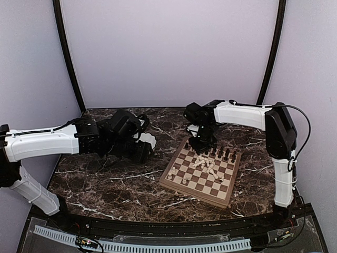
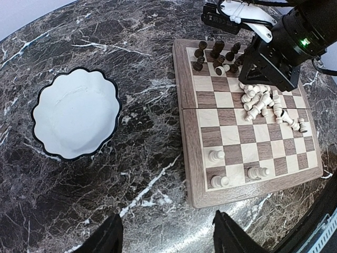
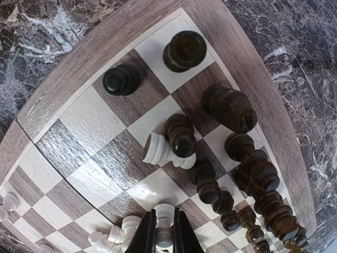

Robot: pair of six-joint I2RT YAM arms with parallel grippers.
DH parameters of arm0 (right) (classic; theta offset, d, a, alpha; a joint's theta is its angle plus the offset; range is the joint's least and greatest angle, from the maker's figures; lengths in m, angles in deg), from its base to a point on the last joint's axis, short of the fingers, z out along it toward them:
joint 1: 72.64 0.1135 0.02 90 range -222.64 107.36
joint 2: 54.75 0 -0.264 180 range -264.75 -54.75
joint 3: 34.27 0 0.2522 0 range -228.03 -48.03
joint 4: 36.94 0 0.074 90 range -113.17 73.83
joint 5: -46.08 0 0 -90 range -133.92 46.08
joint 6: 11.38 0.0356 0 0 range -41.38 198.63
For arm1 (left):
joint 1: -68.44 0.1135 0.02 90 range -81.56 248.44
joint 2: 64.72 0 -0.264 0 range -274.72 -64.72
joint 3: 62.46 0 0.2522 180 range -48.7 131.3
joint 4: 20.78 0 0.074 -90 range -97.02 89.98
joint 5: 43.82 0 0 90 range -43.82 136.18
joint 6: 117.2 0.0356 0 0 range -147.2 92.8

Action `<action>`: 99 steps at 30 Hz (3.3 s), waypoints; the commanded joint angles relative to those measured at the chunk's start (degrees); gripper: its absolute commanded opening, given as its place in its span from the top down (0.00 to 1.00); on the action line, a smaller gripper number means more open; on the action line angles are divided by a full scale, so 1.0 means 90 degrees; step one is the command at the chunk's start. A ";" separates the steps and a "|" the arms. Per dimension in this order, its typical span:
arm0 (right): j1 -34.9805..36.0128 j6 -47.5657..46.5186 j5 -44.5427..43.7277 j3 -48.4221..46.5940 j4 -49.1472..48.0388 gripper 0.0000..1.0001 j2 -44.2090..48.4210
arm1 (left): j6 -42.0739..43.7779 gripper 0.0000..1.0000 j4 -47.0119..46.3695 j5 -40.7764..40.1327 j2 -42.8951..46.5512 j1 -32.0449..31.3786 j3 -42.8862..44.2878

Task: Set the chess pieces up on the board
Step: Pick up the pawn from the chessboard, then place the pawn at h2, then pick up the pawn from the chessboard.

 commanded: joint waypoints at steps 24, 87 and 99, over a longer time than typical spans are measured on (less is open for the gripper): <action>0.1169 0.0798 0.0174 0.1479 0.0554 0.94 0.2428 | 0.0208 0.39 -0.0201 0.0262 -0.0183 0.0044 0.0262; 0.1183 0.0716 -0.0094 0.4182 -0.0295 0.77 0.3427 | 0.0090 0.39 -0.0216 0.0357 -0.0344 0.0073 0.0310; 0.0636 0.1001 0.0113 0.3348 0.0085 0.71 0.3364 | 0.0101 0.39 -0.0152 0.0376 -0.0379 0.0073 0.0424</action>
